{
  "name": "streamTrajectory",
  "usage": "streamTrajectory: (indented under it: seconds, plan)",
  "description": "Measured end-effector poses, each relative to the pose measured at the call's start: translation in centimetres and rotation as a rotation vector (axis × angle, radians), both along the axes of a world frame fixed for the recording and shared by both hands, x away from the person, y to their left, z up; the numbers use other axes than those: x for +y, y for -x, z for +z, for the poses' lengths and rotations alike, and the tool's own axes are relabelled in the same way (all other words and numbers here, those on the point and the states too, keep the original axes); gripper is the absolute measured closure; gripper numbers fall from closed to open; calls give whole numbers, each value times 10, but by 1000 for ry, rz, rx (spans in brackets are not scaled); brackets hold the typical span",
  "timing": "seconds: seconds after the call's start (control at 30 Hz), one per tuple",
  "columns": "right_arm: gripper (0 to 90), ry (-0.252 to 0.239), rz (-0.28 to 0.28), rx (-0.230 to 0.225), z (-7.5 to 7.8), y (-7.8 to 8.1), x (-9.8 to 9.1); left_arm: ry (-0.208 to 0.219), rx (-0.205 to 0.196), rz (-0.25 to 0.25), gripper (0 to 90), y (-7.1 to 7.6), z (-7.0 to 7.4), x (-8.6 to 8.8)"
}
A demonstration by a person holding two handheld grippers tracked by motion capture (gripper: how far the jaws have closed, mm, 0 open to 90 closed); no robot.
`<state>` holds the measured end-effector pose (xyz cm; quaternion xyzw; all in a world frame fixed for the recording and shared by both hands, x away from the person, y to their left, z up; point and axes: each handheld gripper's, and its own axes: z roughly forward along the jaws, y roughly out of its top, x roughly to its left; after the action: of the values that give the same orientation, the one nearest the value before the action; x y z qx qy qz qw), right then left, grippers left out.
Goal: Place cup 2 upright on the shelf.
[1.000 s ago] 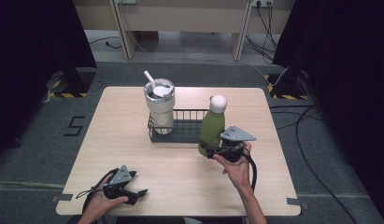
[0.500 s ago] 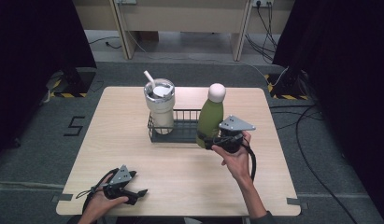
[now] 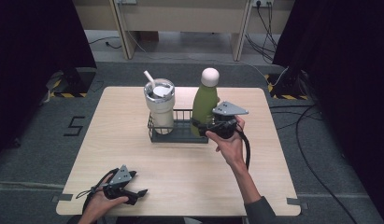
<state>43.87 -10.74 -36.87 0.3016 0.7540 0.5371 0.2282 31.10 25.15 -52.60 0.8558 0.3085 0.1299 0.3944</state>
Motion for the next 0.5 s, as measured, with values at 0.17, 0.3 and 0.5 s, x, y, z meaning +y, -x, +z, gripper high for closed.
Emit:
streamTrajectory:
  seconds: [0.17, 0.3, 0.5]
  plan:
    - [208, 2, -12, 3, 5, -14, 5, -2, -3, 1, 144, 0, 0, 0]
    - [208, -9, -21, 11, 6, -26, 9, -2, -3, 1, 144, 0, 0, 0]
    - [208, 3, -31, 23, 2, -39, 16, -4, -1, -1, 144, 0, 0, 0]
